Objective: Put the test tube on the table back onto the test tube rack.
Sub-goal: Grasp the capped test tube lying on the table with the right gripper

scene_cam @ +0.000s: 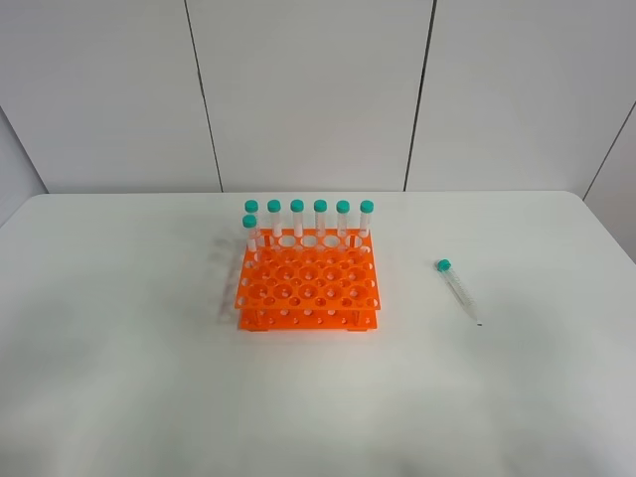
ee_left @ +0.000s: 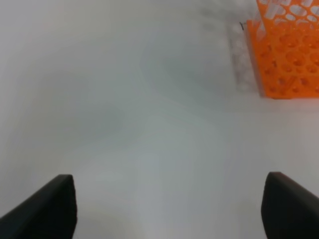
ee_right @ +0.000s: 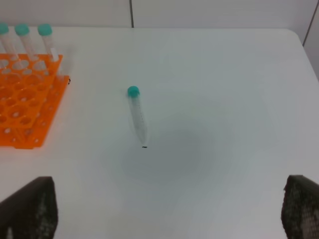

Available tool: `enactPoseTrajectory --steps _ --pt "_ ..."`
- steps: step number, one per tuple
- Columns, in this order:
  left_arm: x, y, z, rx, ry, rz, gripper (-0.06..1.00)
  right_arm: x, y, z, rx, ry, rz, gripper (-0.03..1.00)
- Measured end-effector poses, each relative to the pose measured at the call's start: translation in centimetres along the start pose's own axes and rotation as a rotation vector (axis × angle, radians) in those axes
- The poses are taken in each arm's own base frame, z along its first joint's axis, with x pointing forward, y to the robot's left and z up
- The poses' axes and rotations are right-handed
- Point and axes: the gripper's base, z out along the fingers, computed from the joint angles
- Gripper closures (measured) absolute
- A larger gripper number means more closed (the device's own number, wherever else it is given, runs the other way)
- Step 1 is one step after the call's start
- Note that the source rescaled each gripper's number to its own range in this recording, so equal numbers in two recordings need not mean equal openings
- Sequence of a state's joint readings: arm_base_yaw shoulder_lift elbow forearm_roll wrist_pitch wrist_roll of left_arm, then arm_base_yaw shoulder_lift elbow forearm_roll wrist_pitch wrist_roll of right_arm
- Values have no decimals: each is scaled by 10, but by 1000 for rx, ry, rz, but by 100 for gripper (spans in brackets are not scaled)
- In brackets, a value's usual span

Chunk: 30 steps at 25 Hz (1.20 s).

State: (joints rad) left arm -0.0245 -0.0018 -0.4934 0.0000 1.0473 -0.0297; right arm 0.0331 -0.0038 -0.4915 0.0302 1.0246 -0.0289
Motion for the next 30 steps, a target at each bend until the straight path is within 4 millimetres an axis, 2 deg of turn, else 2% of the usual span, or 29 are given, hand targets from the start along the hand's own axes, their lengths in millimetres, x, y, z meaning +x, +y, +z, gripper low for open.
enactPoseTrajectory --steps 11,14,17,20,24,27,30 --pt "0 0 0 0 0 0 -3 -4 0 -1 0 4 0 -3" --pt "0 0 0 0 0 0 -3 -28 0 1 -1 49 1 -3" --pt "0 0 0 0 0 0 -3 -60 -1 16 -2 143 6 -3" --pt "0 0 0 0 0 0 -3 -91 -2 44 -1 257 22 -3" --pt "0 0 0 0 0 0 -3 -123 -4 99 -1 429 30 -3" --pt "0 0 0 0 0 0 -3 -135 -6 149 -2 560 32 -3" --pt "0 0 0 0 0 0 -3 -133 -7 207 -8 712 12 -3"
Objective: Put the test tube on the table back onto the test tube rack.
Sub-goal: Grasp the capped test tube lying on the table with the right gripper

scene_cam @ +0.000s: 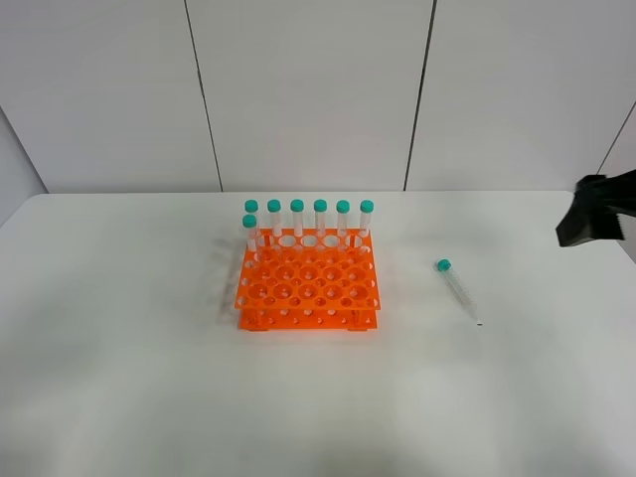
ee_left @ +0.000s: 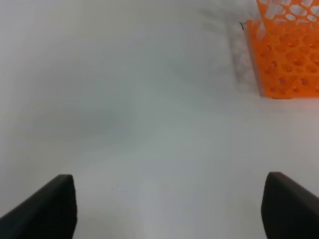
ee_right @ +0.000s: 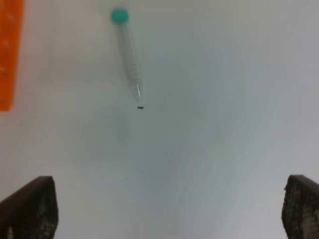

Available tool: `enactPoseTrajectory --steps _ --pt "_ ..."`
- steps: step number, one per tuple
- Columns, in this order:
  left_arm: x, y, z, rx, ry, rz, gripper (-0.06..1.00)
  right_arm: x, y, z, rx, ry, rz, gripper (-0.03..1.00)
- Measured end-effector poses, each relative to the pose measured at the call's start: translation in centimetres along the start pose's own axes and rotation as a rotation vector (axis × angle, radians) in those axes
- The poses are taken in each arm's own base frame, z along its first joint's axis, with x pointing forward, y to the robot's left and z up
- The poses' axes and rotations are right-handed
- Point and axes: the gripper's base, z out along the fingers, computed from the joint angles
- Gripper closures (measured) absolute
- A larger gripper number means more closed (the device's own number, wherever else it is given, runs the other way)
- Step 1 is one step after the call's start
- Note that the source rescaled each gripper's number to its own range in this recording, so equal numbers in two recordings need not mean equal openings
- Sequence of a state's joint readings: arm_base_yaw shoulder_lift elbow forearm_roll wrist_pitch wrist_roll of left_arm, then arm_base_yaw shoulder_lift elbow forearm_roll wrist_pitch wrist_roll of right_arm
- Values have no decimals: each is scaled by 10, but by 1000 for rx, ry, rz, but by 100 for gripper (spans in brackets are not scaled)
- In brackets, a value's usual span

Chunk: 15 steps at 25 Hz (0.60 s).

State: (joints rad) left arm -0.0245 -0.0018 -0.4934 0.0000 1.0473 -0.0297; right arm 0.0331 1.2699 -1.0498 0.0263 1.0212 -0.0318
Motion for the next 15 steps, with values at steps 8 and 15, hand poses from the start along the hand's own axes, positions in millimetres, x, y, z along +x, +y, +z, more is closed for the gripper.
enactPoseTrajectory --steps 8,15 --pt "0 0 0 0 0 0 -3 -57 -4 108 10 219 -68 -3" --pt "0 0 0 0 0 0 -3 -64 26 152 -25 207 -190 -3"
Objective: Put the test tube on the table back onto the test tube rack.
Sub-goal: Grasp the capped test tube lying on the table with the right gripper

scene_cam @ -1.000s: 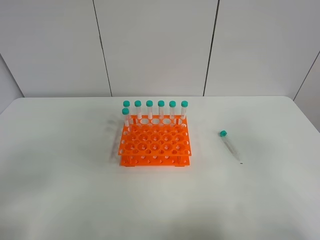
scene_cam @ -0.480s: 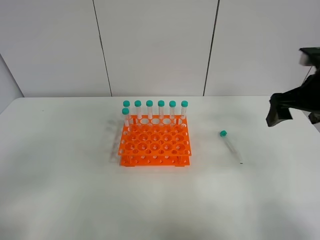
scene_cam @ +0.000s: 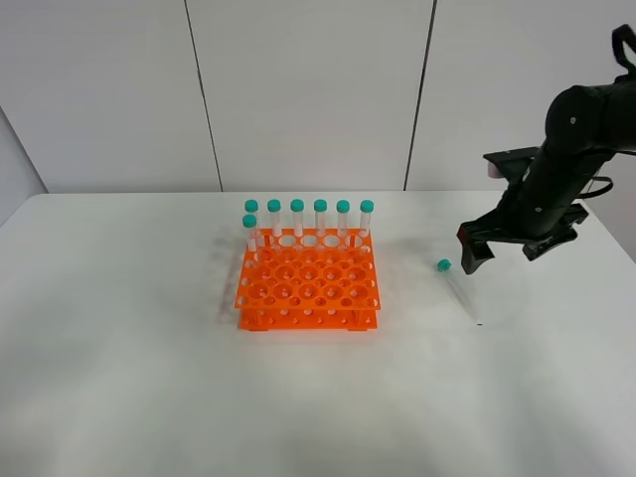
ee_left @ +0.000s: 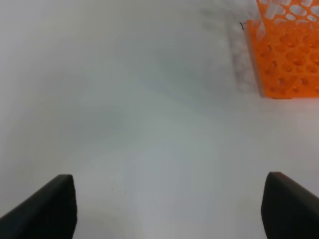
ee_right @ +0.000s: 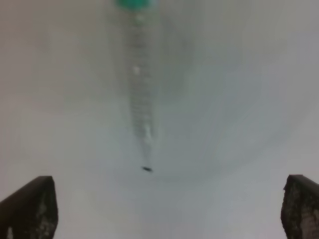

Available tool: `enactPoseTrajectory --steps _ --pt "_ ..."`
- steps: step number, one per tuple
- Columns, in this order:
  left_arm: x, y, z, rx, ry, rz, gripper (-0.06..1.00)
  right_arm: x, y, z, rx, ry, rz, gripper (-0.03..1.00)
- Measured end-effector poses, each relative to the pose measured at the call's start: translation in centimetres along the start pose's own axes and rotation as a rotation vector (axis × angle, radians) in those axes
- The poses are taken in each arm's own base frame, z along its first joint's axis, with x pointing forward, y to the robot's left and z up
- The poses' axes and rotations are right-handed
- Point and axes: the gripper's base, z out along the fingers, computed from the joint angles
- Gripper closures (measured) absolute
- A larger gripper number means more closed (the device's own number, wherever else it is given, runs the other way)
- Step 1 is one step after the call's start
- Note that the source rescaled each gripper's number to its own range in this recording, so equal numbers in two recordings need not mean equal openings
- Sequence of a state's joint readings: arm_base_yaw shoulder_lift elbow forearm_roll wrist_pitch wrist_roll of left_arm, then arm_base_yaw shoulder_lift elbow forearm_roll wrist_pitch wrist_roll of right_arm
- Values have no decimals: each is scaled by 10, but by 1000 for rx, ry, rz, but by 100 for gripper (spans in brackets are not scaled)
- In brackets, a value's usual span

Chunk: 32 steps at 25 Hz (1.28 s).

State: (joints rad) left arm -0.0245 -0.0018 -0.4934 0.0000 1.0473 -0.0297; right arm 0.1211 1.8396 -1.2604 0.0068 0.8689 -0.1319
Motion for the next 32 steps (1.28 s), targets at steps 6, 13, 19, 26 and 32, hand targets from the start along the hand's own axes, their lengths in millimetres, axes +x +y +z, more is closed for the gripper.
enactPoseTrajectory --steps 6,13,19,26,32 --pt "0 0 0 0 0 0 -3 -5 3 17 -25 -13 -20 -3" --pt "0 0 0 0 0 0 -3 -15 5 45 -54 -31 -1 -3" --pt "0 0 0 0 0 0 -3 -12 5 73 -62 38 4 -3" --pt "0 0 0 0 0 0 -3 -16 2 80 -52 -2 52 -3" --pt "0 0 0 0 0 0 -3 -14 1 95 -54 42 60 -3"
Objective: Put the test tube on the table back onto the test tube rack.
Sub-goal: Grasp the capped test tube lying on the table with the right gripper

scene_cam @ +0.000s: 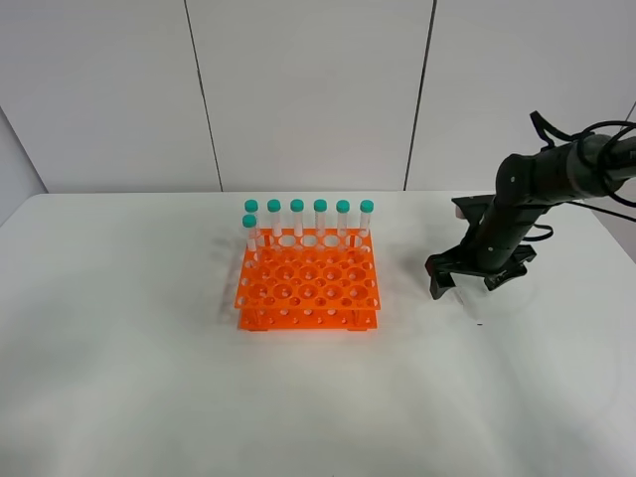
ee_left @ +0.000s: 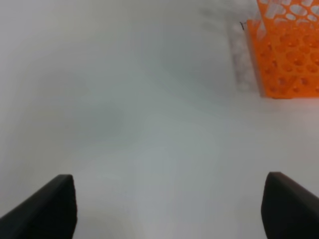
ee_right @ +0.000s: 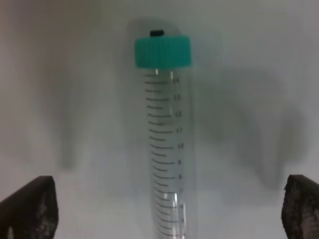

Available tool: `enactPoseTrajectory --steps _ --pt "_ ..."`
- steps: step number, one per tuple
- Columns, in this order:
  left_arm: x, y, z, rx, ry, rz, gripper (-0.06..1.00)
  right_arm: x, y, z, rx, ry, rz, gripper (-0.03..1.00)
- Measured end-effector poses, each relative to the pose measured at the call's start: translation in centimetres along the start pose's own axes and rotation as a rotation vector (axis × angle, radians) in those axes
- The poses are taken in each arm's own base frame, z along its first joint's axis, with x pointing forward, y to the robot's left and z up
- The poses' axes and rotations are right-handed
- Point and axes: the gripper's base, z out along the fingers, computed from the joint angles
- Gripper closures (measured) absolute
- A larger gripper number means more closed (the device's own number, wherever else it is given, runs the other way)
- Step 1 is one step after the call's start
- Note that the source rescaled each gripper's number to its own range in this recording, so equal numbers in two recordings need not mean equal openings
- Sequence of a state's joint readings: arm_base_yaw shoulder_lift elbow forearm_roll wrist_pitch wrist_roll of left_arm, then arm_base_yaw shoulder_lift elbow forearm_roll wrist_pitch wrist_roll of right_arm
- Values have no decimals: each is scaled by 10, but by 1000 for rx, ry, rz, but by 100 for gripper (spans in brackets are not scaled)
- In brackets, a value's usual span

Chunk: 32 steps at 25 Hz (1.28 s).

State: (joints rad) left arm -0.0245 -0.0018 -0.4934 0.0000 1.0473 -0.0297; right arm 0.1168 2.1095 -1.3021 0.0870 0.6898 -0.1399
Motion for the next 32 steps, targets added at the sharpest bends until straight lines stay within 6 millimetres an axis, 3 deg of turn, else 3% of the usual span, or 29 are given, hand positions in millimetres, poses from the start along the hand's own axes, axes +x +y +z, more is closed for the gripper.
enactPoseTrajectory --steps 17,19,21,24,26,32 --pt "0 0 0 0 0 0 -3 2 -1 8 2 43 -3 3" --pt "0 0 0 0 0 0 -3 2 -1 8 3 47 -4 11" --pt "0 0 0 0 0 0 -3 3 -1 8 4 50 -6 26" --pt "0 0 0 0 0 0 -3 3 -1 8 3 58 -6 61" --pt "0 0 0 0 0 0 -3 4 -1 8 1 68 -5 97" --pt "0 0 0 0 0 0 -3 4 0 1 0 60 -3 95"
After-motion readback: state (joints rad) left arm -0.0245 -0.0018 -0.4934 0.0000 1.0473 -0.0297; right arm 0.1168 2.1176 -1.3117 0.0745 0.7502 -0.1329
